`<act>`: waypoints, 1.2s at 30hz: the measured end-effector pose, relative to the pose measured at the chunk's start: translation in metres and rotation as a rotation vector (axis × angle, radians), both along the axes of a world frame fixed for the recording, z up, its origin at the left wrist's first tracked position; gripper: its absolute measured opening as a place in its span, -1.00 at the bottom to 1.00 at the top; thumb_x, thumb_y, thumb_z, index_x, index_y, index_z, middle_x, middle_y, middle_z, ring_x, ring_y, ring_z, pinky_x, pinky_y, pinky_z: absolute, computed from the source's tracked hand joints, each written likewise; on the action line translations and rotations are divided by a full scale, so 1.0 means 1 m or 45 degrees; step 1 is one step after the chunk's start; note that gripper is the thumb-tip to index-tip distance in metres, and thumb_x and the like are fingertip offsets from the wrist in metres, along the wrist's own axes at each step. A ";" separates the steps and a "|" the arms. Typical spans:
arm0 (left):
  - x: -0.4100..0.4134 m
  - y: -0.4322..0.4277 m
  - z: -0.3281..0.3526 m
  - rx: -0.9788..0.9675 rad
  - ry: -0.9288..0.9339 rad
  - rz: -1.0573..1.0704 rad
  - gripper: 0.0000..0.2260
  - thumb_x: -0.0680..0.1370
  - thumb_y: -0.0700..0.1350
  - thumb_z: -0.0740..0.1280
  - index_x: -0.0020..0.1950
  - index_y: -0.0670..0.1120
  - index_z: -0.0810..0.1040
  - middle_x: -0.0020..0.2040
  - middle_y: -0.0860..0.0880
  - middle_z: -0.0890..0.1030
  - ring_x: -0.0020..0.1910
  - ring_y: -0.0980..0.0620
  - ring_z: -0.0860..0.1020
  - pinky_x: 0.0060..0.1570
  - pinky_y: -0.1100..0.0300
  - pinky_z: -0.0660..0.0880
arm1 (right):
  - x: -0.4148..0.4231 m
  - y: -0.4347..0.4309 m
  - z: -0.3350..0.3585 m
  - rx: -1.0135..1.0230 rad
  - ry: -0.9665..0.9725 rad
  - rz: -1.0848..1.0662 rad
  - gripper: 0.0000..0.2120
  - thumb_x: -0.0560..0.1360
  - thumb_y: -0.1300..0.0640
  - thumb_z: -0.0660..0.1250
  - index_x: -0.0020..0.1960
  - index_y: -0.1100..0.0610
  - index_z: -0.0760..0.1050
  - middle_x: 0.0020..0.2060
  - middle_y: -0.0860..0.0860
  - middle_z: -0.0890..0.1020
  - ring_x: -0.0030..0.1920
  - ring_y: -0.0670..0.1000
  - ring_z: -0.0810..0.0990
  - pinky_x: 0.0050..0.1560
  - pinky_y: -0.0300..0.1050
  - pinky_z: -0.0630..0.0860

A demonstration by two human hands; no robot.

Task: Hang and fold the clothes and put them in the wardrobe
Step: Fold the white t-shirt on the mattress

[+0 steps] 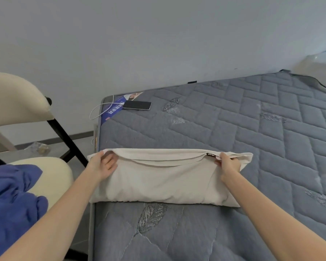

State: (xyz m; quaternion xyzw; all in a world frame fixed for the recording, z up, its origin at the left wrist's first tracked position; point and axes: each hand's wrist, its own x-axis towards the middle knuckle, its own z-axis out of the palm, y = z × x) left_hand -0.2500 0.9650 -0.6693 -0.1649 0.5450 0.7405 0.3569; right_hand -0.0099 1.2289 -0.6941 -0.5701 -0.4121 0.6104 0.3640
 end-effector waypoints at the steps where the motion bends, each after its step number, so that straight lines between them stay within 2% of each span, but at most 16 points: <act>1: -0.002 0.006 -0.006 -0.036 0.082 -0.091 -0.62 0.66 0.01 0.06 0.46 -0.05 0.29 0.44 -0.01 0.36 0.44 -0.05 0.30 0.38 0.00 0.20 | -0.003 0.003 -0.005 0.052 -0.061 0.099 -0.81 0.53 0.16 0.23 0.12 0.12 0.50 -0.13 0.01 0.52 -0.24 -0.02 0.53 -0.26 -0.33 0.45; 3: 0.002 0.015 -0.022 -0.172 0.362 -0.222 -0.60 0.64 0.01 0.12 0.48 0.02 0.25 0.48 -0.03 0.28 0.48 -0.09 0.21 0.30 0.10 0.25 | -0.005 0.001 -0.015 0.189 -0.328 0.374 -0.75 0.48 -0.01 0.23 0.16 -0.08 0.47 0.00 -0.07 0.50 0.03 0.05 0.45 0.00 -0.15 0.40; 5: 0.019 0.023 -0.037 -0.440 0.794 -0.376 -0.60 0.63 -0.11 0.17 0.47 -0.02 0.26 0.47 -0.05 0.30 0.46 -0.05 0.23 0.24 0.20 0.27 | -0.005 -0.011 -0.027 0.403 -0.680 0.533 -0.60 0.53 0.00 0.21 0.36 -0.06 0.38 0.27 -0.05 0.47 0.24 0.09 0.43 0.26 -0.02 0.30; 7: 0.043 0.034 -0.053 -0.633 1.191 -0.638 -0.60 0.63 -0.17 0.17 0.47 -0.03 0.25 0.47 -0.01 0.29 0.46 0.02 0.22 0.41 0.18 0.12 | -0.010 -0.032 -0.036 0.717 -0.891 0.664 -0.56 0.57 0.13 0.18 0.45 0.04 0.31 0.38 -0.01 0.42 0.37 0.08 0.36 0.42 0.04 0.14; 9: 0.066 0.048 -0.069 -0.829 1.470 -0.990 -0.59 0.65 -0.12 0.10 0.50 -0.02 0.16 0.52 0.03 0.17 0.52 0.05 0.08 0.49 0.06 -0.10 | -0.022 -0.057 -0.044 0.968 -0.989 0.957 -0.56 0.61 0.13 0.11 0.48 0.04 0.23 0.46 -0.01 0.30 0.48 0.03 0.20 0.50 0.10 -0.05; 13: 0.087 0.067 -0.091 -1.301 1.750 -1.452 -0.51 0.65 0.07 -0.14 0.56 0.00 -0.13 0.56 0.08 -0.15 0.53 0.06 -0.17 0.46 -0.02 -0.23 | -0.037 -0.079 -0.065 1.195 -1.209 1.411 -0.43 0.54 -0.08 -0.26 0.51 -0.12 0.12 0.54 -0.06 0.10 0.54 0.01 -0.02 0.45 0.13 -0.30; 16: 0.078 0.061 -0.102 -1.362 1.901 -1.549 -0.36 0.48 0.27 -0.44 0.53 0.09 -0.23 0.50 0.12 -0.34 0.51 0.06 -0.29 0.43 0.00 -0.31 | -0.028 -0.061 -0.074 1.271 -1.452 1.448 -0.30 0.39 -0.25 -0.45 0.50 -0.28 -0.04 0.54 -0.16 -0.08 0.55 0.04 -0.12 0.30 0.19 -0.55; 18: 0.062 0.048 -0.110 -1.343 2.149 -1.550 -0.43 0.53 0.21 -0.43 0.53 0.13 -0.18 0.51 0.10 -0.32 0.52 0.03 -0.25 0.44 0.03 -0.28 | -0.012 -0.034 -0.077 1.184 -1.545 1.366 -0.40 0.46 -0.31 -0.38 0.50 -0.31 -0.14 0.49 -0.22 -0.22 0.54 0.01 -0.23 0.16 0.13 -0.70; 20: 0.051 0.033 -0.115 -1.311 2.351 -1.571 -0.54 0.64 0.09 -0.25 0.54 0.09 0.02 0.56 0.06 -0.08 0.53 0.00 -0.07 0.43 0.05 -0.13 | 0.007 -0.011 -0.075 0.994 -1.508 1.262 -0.48 0.58 -0.27 -0.18 0.52 -0.26 -0.14 0.52 -0.17 -0.23 0.53 0.00 -0.28 0.25 0.06 -0.65; 22: 0.046 0.023 -0.114 -1.284 2.351 -1.662 -0.56 0.66 0.04 -0.17 0.53 0.05 0.14 0.55 0.06 0.10 0.52 0.04 0.03 0.42 0.10 -0.06 | 0.021 0.001 -0.076 0.947 -1.556 1.123 -0.49 0.59 -0.25 -0.12 0.51 -0.27 -0.14 0.53 -0.15 -0.19 0.53 0.02 -0.27 0.38 0.20 -0.46; 24: 0.047 0.021 -0.110 -1.252 2.354 -1.673 -0.57 0.66 0.03 -0.17 0.51 0.05 0.20 0.51 0.09 0.21 0.49 0.09 0.12 0.42 0.13 -0.03 | 0.026 0.002 -0.077 0.921 -1.612 1.014 -0.50 0.58 -0.26 -0.15 0.50 -0.31 -0.15 0.54 -0.16 -0.18 0.53 0.03 -0.26 0.36 0.35 -0.39; 28: 0.051 0.031 -0.108 -1.296 2.179 -1.711 -0.56 0.65 0.04 -0.21 0.49 0.09 0.21 0.46 0.11 0.30 0.42 0.07 0.33 0.41 0.13 -0.08 | 0.021 0.000 -0.076 0.924 -1.630 0.954 -0.50 0.60 -0.21 -0.18 0.53 -0.22 -0.10 0.55 -0.06 -0.12 0.54 0.11 -0.21 0.37 0.37 -0.32; 29: 0.054 0.037 -0.106 -1.309 2.130 -1.716 -0.52 0.64 0.08 -0.27 0.51 0.10 0.15 0.49 0.10 0.24 0.44 0.05 0.29 0.42 0.12 -0.13 | 0.018 -0.002 -0.076 0.993 -1.668 0.960 -0.50 0.61 -0.16 -0.20 0.54 -0.17 -0.04 0.56 -0.02 -0.05 0.54 0.13 -0.14 0.39 0.36 -0.29; 32: 0.058 0.063 -0.106 -1.216 2.131 -1.738 -0.27 0.39 0.27 -0.57 0.52 0.18 -0.13 0.51 0.19 -0.18 0.53 0.06 -0.15 0.42 0.08 -0.37 | 0.003 -0.017 -0.073 1.198 -1.598 1.143 -0.46 0.56 -0.06 -0.19 0.50 -0.08 0.19 0.51 0.05 0.20 0.52 0.13 0.10 0.39 0.33 -0.17; 34: 0.057 0.080 -0.104 -1.208 2.132 -1.739 -0.16 0.26 0.30 -0.66 0.51 0.22 -0.17 0.49 0.20 -0.27 0.51 0.06 -0.26 0.38 -0.02 -0.39 | -0.003 -0.027 -0.074 1.272 -1.501 1.294 -0.43 0.53 -0.11 -0.25 0.49 -0.15 0.18 0.52 0.02 0.17 0.53 0.12 0.07 0.39 0.32 -0.27; 36: 0.050 0.090 -0.105 -1.255 2.120 -1.698 -0.17 0.24 0.32 -0.67 0.49 0.28 -0.17 0.51 0.18 -0.27 0.52 0.05 -0.25 0.38 -0.10 -0.38 | -0.002 -0.031 -0.077 1.270 -1.479 1.369 -0.35 0.45 -0.19 -0.41 0.51 -0.25 0.00 0.55 -0.05 0.00 0.55 0.06 -0.09 0.39 0.29 -0.36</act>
